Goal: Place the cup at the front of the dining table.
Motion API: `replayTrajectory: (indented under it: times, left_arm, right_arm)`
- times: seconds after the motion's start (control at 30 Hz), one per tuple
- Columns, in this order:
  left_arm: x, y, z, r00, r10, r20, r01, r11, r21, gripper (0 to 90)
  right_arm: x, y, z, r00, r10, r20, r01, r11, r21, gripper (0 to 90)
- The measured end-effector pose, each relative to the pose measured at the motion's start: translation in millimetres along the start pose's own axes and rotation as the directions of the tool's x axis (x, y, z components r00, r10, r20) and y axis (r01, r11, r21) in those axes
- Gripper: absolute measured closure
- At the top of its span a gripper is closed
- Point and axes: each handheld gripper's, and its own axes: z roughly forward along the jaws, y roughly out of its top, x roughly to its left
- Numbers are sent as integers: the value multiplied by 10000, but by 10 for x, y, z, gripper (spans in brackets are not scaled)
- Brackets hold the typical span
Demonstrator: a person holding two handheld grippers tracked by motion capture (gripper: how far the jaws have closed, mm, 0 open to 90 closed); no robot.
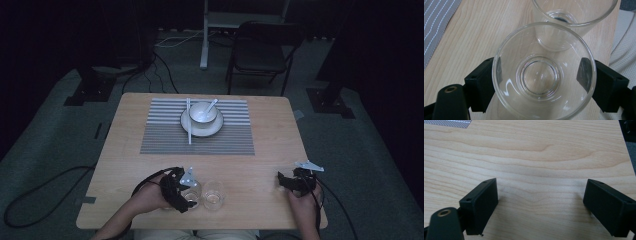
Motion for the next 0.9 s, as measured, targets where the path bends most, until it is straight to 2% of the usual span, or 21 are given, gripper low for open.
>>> replayTrajectory:
  times: [0.13,0.27,0.37,0.5,0.7,0.9]
  left_arm:
    - [17,-4,-4,9996,-230,-134,229,9997,-46,180]
    - [24,2,-4,9995,-226,-225,225,9997,-58,180]
    - [41,7,-7,9987,-379,-355,377,9993,-73,180]
    - [70,17,-11,9983,-478,-338,474,9988,-119,180]
    - [188,48,-39,9966,-705,-421,692,9971,-306,181]
    - [347,96,-110,9922,-1090,-610,1051,9924,-637,181]
  right_arm:
    - [0,0,0,10000,-1,-1,1,10000,-1,118]
    - [0,0,0,10000,0,1,0,10000,-1,119]
    - [0,0,0,10000,0,0,0,10000,-2,119]
    - [0,0,0,10000,0,0,0,10000,-1,119]
    - [0,0,-1,10000,-2,1,2,10000,5,119]
    - [0,0,0,10000,3,2,-3,10000,1,119]
